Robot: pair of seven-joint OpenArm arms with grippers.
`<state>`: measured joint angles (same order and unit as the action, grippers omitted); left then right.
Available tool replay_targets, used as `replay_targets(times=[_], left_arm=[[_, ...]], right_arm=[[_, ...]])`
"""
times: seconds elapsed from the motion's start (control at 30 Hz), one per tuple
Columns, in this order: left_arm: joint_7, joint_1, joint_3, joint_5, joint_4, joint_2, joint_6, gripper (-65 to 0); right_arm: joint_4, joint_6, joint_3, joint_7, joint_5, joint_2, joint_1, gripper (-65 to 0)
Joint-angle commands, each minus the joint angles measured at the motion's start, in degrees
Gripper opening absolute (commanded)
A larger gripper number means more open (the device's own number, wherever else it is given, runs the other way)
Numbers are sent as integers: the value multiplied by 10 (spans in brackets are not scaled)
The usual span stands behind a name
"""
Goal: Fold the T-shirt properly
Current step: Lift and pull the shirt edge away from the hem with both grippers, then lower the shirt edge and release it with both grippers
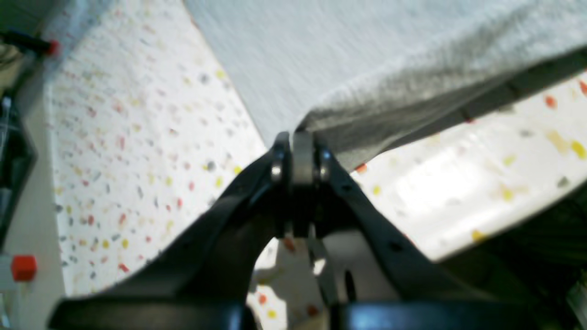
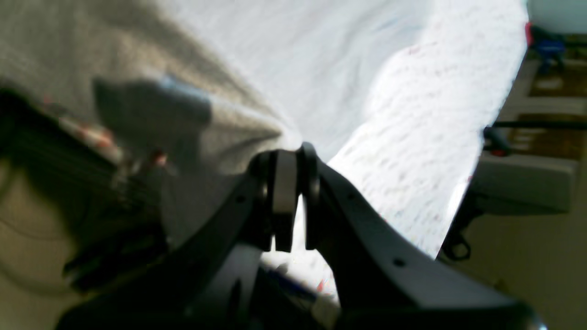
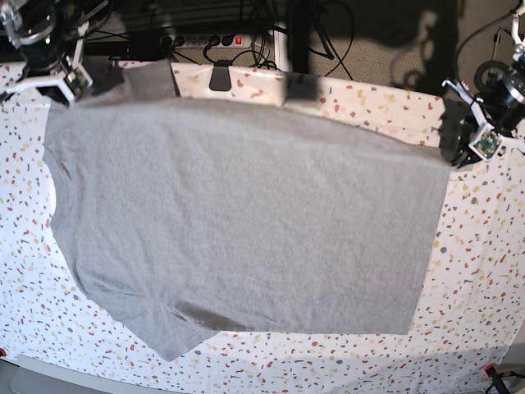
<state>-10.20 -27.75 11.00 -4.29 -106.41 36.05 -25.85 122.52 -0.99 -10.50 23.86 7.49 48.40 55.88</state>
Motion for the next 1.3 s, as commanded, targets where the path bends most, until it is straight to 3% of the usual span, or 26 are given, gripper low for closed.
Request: replay_targets(times=[0.0,0.27,0.47,0.83,1.27], left_arm=[[14,9,5,-3,0,10,8,-650],[63,45,4,-3,76,9,8,-650],[62,87,-26,-2,95,9,8,-650],[56,199,-110,23,219,6,8,-650],[56,279,-113,42,312,-36,8,-650]], right_arm=[[8,2,-3,-15,-6,7,-11,-650],[-25,-42,-3,-42,-88,6,-127,-650],[-83,-77,-2,-60,-128,6,-187,-650],[-202,-78,78,-63,-139,6,-304,-650],[-345,-80,221,-59,-139,6,-479,-650]])
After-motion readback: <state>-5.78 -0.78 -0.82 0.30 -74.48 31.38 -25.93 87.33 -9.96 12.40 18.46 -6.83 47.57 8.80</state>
